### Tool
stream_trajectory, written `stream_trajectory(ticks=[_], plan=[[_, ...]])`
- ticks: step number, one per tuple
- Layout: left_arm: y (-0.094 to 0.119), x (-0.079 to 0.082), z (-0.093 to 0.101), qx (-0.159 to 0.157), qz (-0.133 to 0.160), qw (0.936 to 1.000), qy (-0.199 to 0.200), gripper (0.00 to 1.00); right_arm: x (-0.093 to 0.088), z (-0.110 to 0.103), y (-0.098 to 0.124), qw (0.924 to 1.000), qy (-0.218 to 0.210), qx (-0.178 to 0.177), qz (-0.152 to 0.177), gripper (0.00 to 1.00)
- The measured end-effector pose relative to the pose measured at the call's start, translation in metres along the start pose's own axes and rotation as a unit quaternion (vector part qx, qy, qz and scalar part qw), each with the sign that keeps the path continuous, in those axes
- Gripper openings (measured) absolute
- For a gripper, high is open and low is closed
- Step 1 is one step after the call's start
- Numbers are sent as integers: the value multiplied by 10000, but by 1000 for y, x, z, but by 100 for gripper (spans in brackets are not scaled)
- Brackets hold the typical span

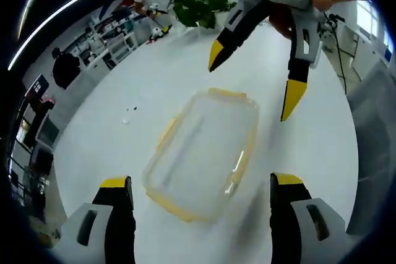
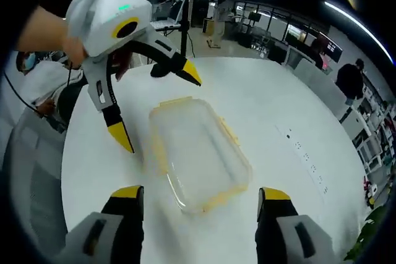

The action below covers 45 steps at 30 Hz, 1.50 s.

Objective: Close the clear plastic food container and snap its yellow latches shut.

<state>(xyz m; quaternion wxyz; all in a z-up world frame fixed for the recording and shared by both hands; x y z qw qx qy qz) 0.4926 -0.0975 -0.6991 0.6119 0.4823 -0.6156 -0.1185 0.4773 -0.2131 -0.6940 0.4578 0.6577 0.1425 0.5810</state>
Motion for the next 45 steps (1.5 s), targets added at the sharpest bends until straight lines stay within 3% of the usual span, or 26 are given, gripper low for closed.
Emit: stream_trajectory(ticks=[4, 9, 45], plan=[[4, 1, 6, 45, 33, 10000, -9, 89, 2, -4, 5, 9999, -24, -53, 112, 73], [11, -3, 12, 81, 184, 9991, 361, 89, 1, -10, 11, 9996, -164, -95, 204, 73], [57, -37, 46, 301, 296, 9979, 501, 87, -18, -49, 47, 9957, -502, -483, 619, 69]])
Point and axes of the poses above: the point that each gripper's makers call its tool centre point, and the gripper's own axes: y roughly backward along the fingers, z roughly to its right, x roughly out of its top, the point moved 2 cm from there along y, roughly backward along the fingers, and after that the axes turned 1 degree about z, right-handed, at the moved point
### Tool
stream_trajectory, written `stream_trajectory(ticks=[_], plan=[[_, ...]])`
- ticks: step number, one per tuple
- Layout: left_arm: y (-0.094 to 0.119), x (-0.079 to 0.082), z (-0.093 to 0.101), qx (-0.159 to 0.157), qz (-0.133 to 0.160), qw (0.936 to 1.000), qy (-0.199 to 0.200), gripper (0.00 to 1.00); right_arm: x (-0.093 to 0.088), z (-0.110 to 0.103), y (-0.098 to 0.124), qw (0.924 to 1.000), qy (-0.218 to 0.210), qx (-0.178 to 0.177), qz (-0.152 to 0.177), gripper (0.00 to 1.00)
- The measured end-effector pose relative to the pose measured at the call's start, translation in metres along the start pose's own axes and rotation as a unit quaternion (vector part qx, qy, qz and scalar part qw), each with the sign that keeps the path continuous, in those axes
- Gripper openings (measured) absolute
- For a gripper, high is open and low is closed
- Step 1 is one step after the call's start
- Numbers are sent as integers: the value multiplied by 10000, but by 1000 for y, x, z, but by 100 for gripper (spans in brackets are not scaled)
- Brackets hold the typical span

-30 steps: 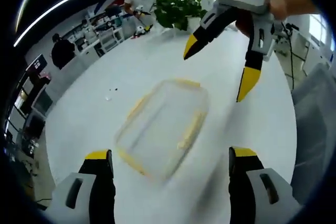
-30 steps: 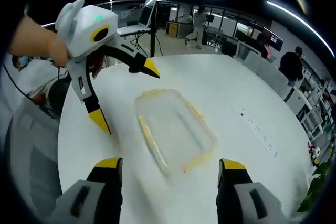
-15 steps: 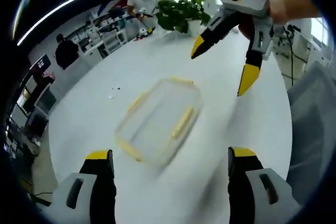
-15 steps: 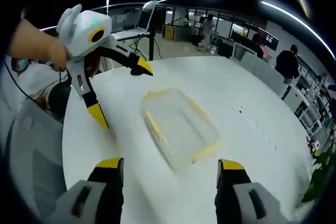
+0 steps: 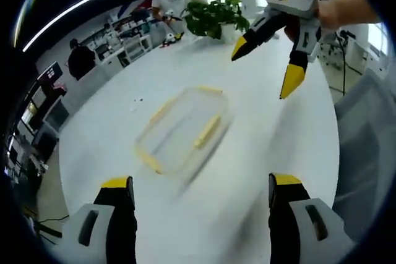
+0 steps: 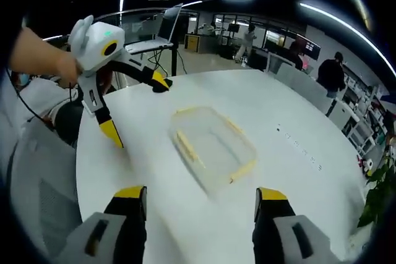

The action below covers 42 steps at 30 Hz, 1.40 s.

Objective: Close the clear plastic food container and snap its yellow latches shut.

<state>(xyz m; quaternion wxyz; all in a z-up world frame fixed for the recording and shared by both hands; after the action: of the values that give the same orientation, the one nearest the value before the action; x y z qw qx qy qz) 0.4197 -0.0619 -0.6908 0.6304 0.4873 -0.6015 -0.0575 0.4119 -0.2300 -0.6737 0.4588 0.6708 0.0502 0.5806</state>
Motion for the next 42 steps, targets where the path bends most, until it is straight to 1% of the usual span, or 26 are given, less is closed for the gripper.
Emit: stream_trajectory(ticks=[7, 10, 13, 19, 26, 34, 37, 39, 42], plan=[[9, -9, 6, 27, 63, 9998, 166, 87, -2, -4, 9, 9997, -107, -146, 185, 70], [12, -14, 9, 25, 48, 9999, 147, 87, -7, -8, 12, 9995, -112, -186, 238, 70], [15, -18, 11, 31, 100, 9997, 227, 87, -14, -12, 14, 9994, -169, -188, 246, 71], [20, -25, 22, -26, 171, 9994, 306, 88, -24, -17, 19, 9987, -335, -226, 301, 72], [25, -33, 31, 33, 258, 9988, 411, 88, -32, -25, 24, 9981, -382, -288, 389, 72], [31, -48, 42, 117, 268, 9983, 509, 88, -39, -34, 27, 9964, -509, -348, 581, 72], [33, -52, 44, 162, 300, 9977, 584, 88, -42, -38, 28, 9963, -526, -353, 579, 72], [34, -55, 47, 182, 313, 9972, 653, 89, -47, -42, 26, 9968, -529, -313, 515, 72], [37, -57, 52, 227, 363, 9967, 691, 88, -47, -45, 28, 9960, -538, -374, 611, 74]])
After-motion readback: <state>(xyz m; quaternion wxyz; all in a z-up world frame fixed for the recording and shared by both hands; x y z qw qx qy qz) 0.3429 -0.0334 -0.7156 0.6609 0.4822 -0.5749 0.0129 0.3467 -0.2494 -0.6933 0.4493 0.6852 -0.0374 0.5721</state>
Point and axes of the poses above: the point that each gripper's makers call its tool centre point, and the gripper's own axes: y roughly backward along the fingers, z roughly to its right, x roughly out of its top, the point moved 2 cm from there along y, roughly backward along the fingers, and after that the axes turned 1 degree about z, right-handed, at the moved point
